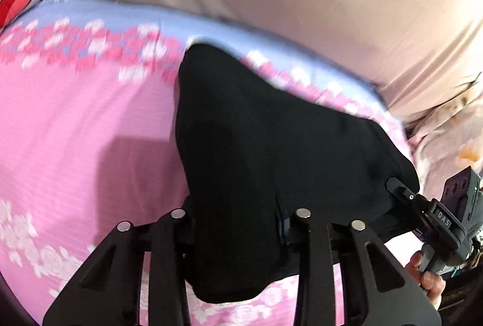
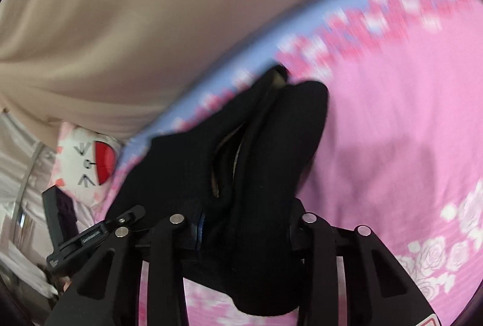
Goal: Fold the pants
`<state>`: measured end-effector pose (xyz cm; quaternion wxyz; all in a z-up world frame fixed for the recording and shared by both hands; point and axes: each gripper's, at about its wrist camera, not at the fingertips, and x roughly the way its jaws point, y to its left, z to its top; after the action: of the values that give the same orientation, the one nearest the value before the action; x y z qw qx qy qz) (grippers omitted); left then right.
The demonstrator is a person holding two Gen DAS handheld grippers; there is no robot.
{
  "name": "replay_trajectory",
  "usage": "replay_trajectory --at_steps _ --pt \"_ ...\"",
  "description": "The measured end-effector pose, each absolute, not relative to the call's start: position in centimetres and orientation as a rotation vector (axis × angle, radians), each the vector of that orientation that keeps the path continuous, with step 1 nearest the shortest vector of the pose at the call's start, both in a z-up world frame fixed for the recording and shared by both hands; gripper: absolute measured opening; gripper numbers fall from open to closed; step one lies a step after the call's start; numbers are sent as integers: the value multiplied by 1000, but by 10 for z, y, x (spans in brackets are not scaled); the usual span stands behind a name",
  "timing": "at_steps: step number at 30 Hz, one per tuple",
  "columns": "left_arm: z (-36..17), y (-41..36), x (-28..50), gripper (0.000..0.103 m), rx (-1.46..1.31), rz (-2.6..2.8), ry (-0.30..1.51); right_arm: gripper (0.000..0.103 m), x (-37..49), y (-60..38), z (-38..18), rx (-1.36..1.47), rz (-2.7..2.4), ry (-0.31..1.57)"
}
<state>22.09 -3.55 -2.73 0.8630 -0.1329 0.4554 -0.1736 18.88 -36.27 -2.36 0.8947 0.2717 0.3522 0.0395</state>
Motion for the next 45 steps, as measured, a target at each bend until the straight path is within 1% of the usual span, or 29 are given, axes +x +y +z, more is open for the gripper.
replay_trajectory --at_steps 3,5,7,8,10,11,12,13,14,15,18,19,20,21,23,26,27,28,30,32,33,35,37,40,43,44,45 --pt "12 -40 226 30 -201 -355 840 33 198 -347 21 457 105 630" --pt "31 -35 234 30 -206 -349 793 34 206 -347 31 446 100 605" --pt "32 -32 240 31 -213 -342 797 36 217 -356 21 465 86 631" --pt "26 -31 242 33 -212 -336 810 36 220 -363 8 500 77 658" --pt "5 -33 244 38 -193 -327 856 42 231 -369 -28 538 58 756" --pt "-14 -36 244 42 -160 -306 905 43 234 -371 -46 540 34 818" --pt "-31 -39 245 52 -135 -284 948 46 235 -375 -64 548 -3 882" --pt "-45 -41 247 58 -116 -261 994 49 226 -384 -73 611 7 864" --pt "-54 -36 244 69 -127 -241 995 49 216 -389 -69 647 8 836" --pt "-51 -30 239 77 -132 -221 969 49 208 -391 -60 630 -13 826" --pt "-18 -13 220 80 -62 -112 848 50 180 -385 -9 458 -153 684" --pt "-5 -10 215 83 -55 -93 804 31 182 -376 7 412 -111 674" --pt "11 -10 213 88 -54 -89 756 18 188 -366 16 397 -63 679" --pt "18 -13 214 88 -51 -100 739 6 200 -353 23 382 -9 683" --pt "24 -30 219 88 -30 -126 731 5 226 -329 19 323 44 725" --pt "9 -61 228 88 46 -140 772 4 264 -323 -29 215 -70 858" --pt "2 -68 231 88 69 -130 792 0 265 -339 -52 216 -124 873" --pt "-6 -72 230 88 96 -110 808 0 259 -350 -53 265 -102 829" --pt "-16 -76 218 88 134 -90 812 0 243 -367 -44 366 -129 830" --pt "-22 -75 212 88 164 -75 812 1 229 -352 -23 236 -233 811" --pt "-23 -77 209 88 175 -69 812 9 222 -341 -13 194 -237 791" --pt "-21 -79 201 89 177 -77 799 9 202 -320 6 154 -215 740" --pt "-16 -82 191 93 174 -80 788 9 185 -303 15 114 -223 699" --pt "-5 -86 173 96 170 -90 756 9 168 -277 14 46 -271 660" --pt "5 -88 154 98 183 -78 718 9 160 -263 11 64 -273 640" --pt "8 -88 147 98 189 -75 705 11 163 -257 11 70 -273 637" --pt "11 -88 141 98 192 -69 694 17 161 -254 9 74 -278 635"
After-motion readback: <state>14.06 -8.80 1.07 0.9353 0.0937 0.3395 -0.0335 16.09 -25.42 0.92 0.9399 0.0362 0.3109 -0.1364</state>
